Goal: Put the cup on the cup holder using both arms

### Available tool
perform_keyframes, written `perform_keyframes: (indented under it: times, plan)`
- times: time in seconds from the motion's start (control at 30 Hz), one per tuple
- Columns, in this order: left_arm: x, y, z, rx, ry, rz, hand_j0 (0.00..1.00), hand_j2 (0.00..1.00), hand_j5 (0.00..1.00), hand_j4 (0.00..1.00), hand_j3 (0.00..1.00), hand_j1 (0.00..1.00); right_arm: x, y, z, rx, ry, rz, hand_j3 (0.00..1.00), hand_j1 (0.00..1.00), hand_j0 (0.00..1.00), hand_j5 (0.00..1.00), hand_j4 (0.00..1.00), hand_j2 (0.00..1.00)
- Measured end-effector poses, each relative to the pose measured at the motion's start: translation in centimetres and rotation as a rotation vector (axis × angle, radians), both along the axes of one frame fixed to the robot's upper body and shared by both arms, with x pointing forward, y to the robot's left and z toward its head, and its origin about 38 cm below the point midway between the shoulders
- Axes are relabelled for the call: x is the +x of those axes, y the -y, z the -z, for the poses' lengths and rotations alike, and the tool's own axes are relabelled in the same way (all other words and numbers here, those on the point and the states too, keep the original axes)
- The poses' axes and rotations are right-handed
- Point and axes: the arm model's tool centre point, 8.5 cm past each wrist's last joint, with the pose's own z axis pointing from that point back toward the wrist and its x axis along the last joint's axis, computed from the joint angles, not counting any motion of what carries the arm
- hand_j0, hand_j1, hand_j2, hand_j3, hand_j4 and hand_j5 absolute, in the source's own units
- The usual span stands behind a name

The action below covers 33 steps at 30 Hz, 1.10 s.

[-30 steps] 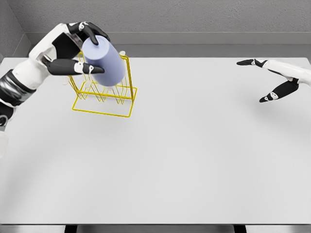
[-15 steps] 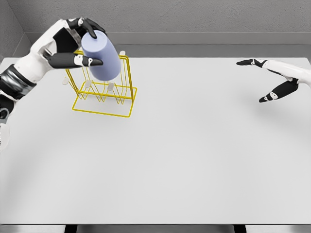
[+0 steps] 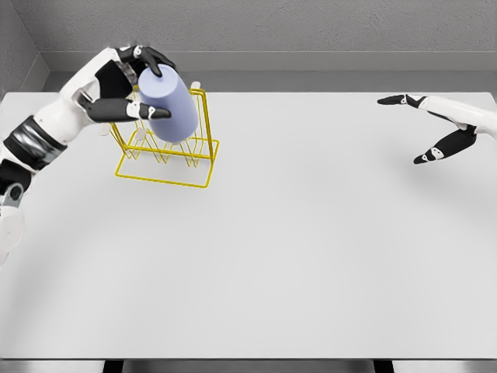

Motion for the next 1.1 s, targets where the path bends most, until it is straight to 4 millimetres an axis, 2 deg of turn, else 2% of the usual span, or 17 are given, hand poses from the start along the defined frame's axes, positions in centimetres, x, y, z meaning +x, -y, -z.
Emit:
perform_keyframes:
  times: [0.37,0.4,0.47,0.5,0.53,0.6,0.87,0.9,0.97,1.1]
  plan:
    - [-0.6,0.0,1.3,0.000,-0.026,0.001,0.35,0.35,0.35,0.35,0.35,0.35,0.0,0.1,0.0,0.000,0.000,0.002,1.00,1.00,1.00,1.00,1.00,1.00]
    - [-0.6,0.0,1.2,0.000,-0.026,0.001,0.38,0.38,0.38,0.38,0.38,0.38,0.0,0.1,0.0,-0.001,0.000,0.002,1.00,1.00,1.00,1.00,1.00,1.00]
    - [-0.5,-0.1,1.1,0.009,-0.021,-0.004,0.71,0.71,0.71,0.71,0.71,0.71,0.0,0.1,0.0,-0.001,0.000,0.002,1.00,1.00,1.00,1.00,1.00,1.00]
    - [-0.5,-0.1,1.2,0.025,-0.016,-0.010,0.83,0.83,0.83,0.83,0.83,0.83,0.0,0.1,0.0,-0.001,0.000,0.002,1.00,1.00,1.00,1.00,1.00,1.00]
    - [-0.5,-0.1,1.3,0.041,-0.011,-0.016,0.90,0.90,0.90,0.90,0.90,0.90,0.0,0.1,0.0,-0.001,0.000,0.002,1.00,1.00,1.00,1.00,1.00,1.00]
    - [-0.5,-0.1,1.3,0.060,-0.003,-0.023,0.95,0.95,0.95,0.95,0.95,0.95,0.0,0.1,0.0,-0.001,0.000,0.002,1.00,1.00,1.00,1.00,1.00,1.00]
    - [-1.0,0.2,0.8,0.082,0.024,-0.017,0.96,0.96,0.96,0.96,0.96,0.96,0.0,0.0,0.0,0.000,0.000,-0.001,1.00,1.00,1.00,1.00,1.00,1.00]
    - [-1.2,0.2,0.9,0.083,0.023,-0.016,0.99,0.99,0.99,0.99,0.99,0.99,0.0,-0.1,0.0,0.000,0.000,-0.001,1.00,1.00,1.00,1.00,1.00,1.00]
    - [-1.8,-0.2,1.3,0.083,0.019,-0.021,1.00,1.00,1.00,1.00,1.00,1.00,0.0,-0.1,0.0,0.001,0.000,-0.001,1.00,1.00,1.00,1.00,1.00,1.00]
    - [-3.2,-1.9,0.6,0.084,0.045,-0.050,1.00,1.00,1.00,1.00,1.00,1.00,0.0,-0.1,0.0,0.001,0.000,-0.002,1.00,1.00,1.00,1.00,1.00,1.00]
